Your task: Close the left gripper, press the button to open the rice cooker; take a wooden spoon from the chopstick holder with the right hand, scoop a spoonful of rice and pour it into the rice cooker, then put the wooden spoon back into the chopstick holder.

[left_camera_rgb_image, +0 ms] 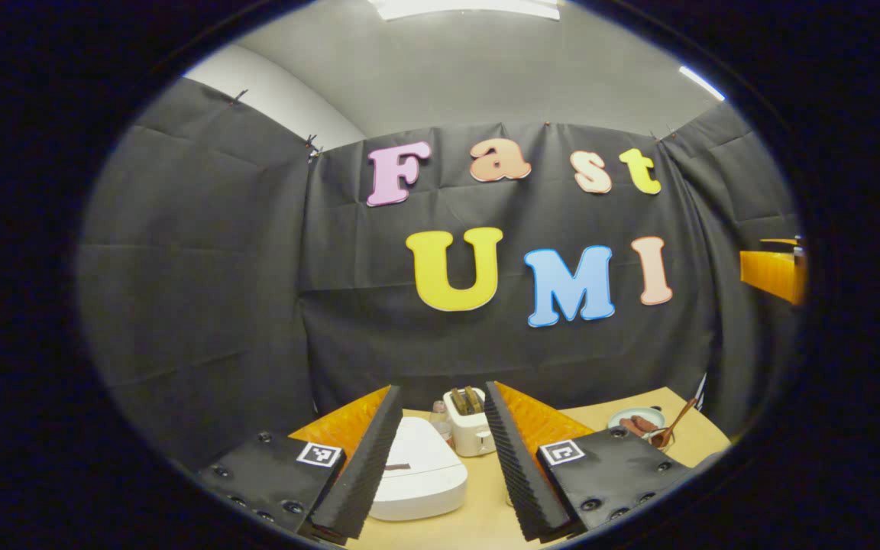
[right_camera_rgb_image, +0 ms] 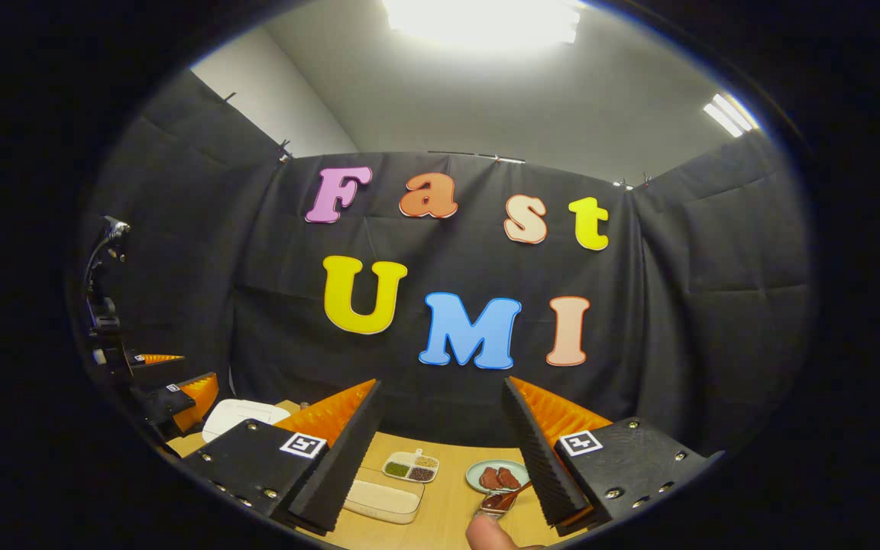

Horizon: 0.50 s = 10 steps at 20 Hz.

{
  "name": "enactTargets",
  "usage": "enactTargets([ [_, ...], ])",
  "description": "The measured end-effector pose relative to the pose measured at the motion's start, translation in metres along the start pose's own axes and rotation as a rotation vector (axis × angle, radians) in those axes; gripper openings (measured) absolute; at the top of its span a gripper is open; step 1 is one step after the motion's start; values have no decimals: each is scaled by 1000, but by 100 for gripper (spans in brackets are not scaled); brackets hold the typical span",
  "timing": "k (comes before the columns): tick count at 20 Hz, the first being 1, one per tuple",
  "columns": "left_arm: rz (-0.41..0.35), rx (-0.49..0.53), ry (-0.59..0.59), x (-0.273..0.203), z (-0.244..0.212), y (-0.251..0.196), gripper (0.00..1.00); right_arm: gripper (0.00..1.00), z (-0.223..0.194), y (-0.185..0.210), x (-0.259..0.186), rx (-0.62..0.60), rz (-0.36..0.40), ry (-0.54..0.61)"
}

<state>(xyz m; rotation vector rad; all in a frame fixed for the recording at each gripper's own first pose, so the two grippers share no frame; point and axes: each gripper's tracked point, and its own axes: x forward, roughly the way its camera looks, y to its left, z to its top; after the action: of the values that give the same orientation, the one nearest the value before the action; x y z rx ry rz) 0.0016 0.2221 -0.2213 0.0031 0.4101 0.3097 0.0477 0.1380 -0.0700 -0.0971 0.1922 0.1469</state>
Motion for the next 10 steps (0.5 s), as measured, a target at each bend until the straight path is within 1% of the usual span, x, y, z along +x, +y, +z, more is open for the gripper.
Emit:
enactTargets([
  [1, 22, -10, 41, 17, -20, 11, 69, 95, -2, 7, 1, 0, -13, 13],
  [2, 59, -5, 93, 31, -45, 28, 58, 95, -7, 11, 1, -8, -27, 40],
  [3, 96, 10, 143, 45, -68, 43, 47, 95, -11, 18, 1, -21, -26, 54],
  [4, 114, 21, 181, 60, -87, 53, 36, 95, -13, 22, 1, -42, -35, 58],
  [6, 106, 9, 242, 87, -118, 56, 17, 95, -25, 22, 5, -81, -60, 102],
  [7, 98, 2, 289, 96, -138, 56, 10, 95, -33, 29, 5, -81, -50, 128],
  [8, 88, -7, 342, 105, -161, 56, 12, 95, -35, 33, 6, -78, -49, 140],
  [9, 99, -9, 375, 117, -177, 59, 9, 95, -35, 34, 7, -78, -51, 148],
  [10, 119, -6, 402, 129, -189, 63, 9, 95, -36, 34, 9, -82, -56, 157],
])
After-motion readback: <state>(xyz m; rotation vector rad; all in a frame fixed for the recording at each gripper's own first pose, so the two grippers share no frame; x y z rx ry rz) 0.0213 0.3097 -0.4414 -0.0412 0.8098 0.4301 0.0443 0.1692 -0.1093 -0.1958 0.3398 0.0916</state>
